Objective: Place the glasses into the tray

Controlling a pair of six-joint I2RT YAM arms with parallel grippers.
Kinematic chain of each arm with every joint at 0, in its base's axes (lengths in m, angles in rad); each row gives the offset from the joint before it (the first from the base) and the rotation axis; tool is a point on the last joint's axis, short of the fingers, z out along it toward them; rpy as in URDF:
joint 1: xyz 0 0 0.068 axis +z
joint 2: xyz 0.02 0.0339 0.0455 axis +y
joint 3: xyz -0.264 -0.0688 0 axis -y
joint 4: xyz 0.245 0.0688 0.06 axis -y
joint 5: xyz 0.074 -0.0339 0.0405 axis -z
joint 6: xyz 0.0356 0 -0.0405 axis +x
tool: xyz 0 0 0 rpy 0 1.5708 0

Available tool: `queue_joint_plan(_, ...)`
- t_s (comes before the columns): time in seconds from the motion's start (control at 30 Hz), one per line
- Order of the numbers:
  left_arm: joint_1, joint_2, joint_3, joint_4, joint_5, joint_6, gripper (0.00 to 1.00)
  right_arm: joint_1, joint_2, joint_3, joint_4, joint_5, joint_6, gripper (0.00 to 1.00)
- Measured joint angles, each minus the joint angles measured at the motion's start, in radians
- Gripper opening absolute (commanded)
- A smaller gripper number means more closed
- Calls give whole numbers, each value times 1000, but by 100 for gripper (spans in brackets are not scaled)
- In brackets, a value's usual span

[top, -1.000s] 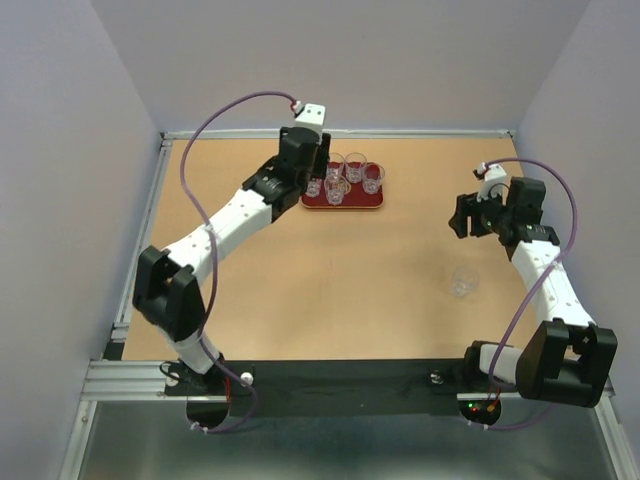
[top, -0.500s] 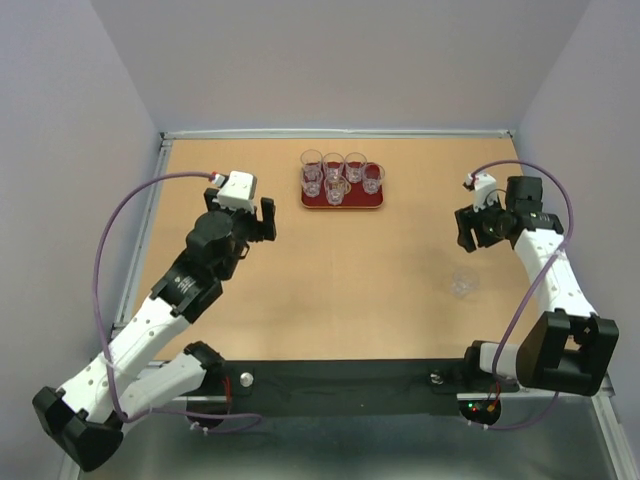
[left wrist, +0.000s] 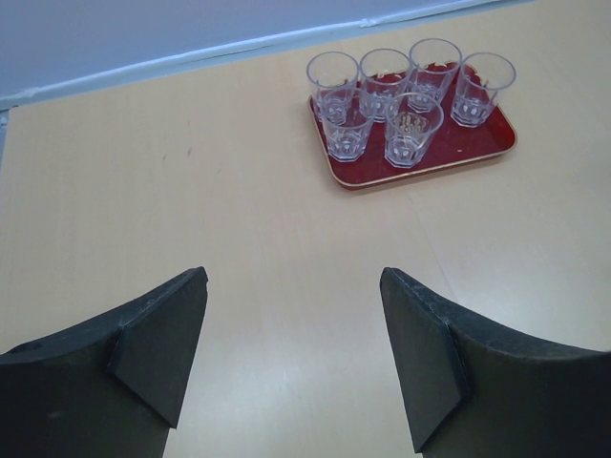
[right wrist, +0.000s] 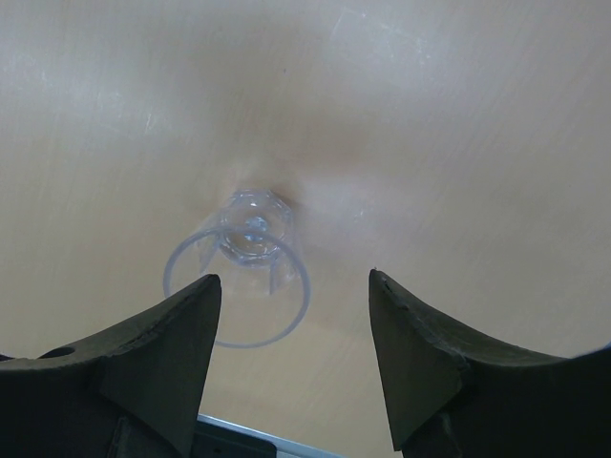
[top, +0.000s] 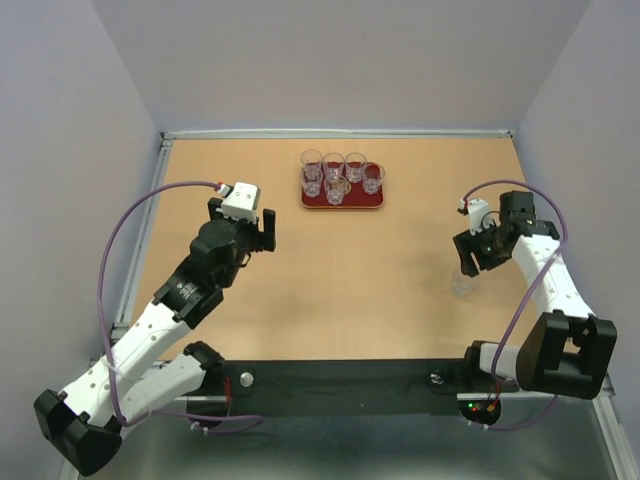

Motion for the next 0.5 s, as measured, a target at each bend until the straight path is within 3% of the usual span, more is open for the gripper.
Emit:
queue_joint_plan(0.2, 0, -4, 0, 0, 7, 0, 85, 0, -18, -30, -25, 15, -19, 63)
queue_joint_plan(0.5, 0, -4, 0, 0, 11, 0, 85, 0, 12, -48, -24, 19, -31, 35)
